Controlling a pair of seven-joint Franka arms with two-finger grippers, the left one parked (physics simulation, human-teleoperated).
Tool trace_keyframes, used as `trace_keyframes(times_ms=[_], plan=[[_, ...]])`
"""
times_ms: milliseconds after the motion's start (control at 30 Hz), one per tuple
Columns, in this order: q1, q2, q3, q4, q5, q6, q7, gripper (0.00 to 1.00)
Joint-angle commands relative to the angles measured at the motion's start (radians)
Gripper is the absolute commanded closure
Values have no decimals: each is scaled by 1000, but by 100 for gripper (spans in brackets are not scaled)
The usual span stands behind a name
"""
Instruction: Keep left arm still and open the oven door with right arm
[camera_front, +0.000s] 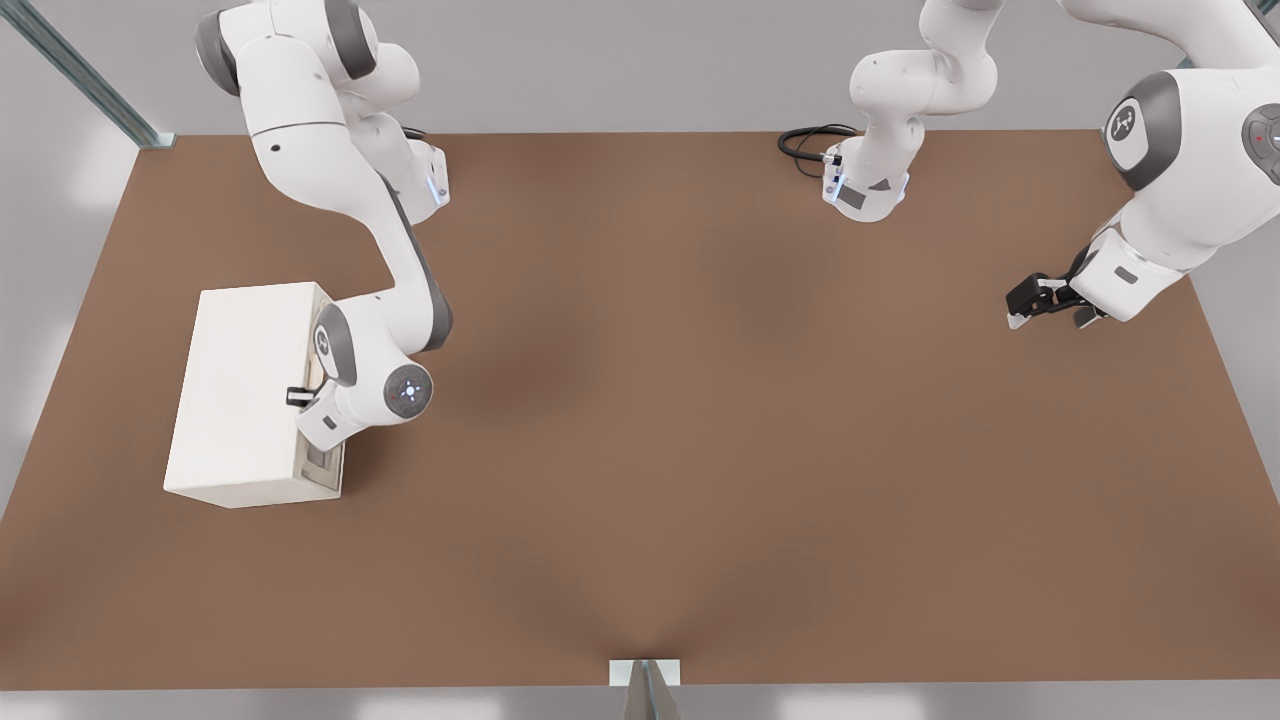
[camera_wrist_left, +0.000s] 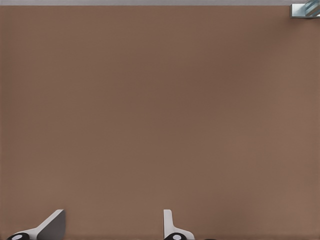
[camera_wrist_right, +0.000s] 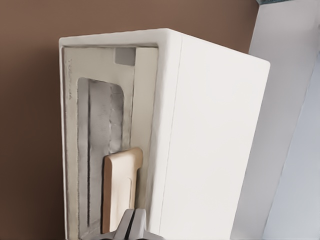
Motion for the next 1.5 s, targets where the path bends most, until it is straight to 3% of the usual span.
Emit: trace_keyframes(times_ms=[0,733,867,900,967,1000,1033,1100,1467], plan=[[-2,2,-1,-2,-5,-4,6,100],[27,17,19,6,10,-9,24,100],[53,8,79,32,145,-17,159,100],[43,-42,77,37,228,-18,110,100],[-66,-199,76,72,584,-72,-201,100],[-94,-247,69,128,671,-151,-345,79],[-99,-270,60,210,673,-239,-361,0],[-131,-182,43,428,672,-362,-405,0],[-151,-187,14,506,647,-333,-405,0]])
